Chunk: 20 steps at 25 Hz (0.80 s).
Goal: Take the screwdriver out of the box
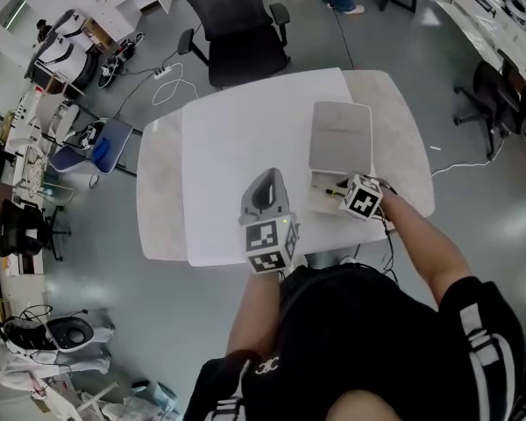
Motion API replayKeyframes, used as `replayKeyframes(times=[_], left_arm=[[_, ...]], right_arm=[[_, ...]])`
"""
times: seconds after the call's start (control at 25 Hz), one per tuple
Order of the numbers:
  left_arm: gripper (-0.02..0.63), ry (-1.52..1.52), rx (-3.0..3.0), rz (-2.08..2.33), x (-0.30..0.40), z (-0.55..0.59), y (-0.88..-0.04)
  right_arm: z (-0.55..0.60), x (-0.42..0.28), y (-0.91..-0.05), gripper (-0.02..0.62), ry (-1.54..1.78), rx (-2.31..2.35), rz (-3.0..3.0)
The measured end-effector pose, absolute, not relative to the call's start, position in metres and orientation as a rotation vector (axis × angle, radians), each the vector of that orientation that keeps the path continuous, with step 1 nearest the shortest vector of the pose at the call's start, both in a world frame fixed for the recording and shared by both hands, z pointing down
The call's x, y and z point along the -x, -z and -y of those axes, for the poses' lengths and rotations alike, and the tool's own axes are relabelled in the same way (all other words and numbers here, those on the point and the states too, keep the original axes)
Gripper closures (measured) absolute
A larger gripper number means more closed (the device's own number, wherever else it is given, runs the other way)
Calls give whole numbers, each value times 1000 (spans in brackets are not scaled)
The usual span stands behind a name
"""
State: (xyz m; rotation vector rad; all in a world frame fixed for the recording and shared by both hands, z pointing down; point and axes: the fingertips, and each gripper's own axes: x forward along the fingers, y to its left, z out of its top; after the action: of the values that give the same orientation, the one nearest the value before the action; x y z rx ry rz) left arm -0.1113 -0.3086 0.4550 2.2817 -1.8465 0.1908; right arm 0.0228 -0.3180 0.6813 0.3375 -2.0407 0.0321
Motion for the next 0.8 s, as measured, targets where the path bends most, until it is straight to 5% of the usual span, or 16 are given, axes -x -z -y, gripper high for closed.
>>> replayKeyframes(times=[0.8], left_arm=[[598,-239,-2217,1905,135,307,-472]], right_arm=[[329,-20,-763,497,-78,-231,1752]])
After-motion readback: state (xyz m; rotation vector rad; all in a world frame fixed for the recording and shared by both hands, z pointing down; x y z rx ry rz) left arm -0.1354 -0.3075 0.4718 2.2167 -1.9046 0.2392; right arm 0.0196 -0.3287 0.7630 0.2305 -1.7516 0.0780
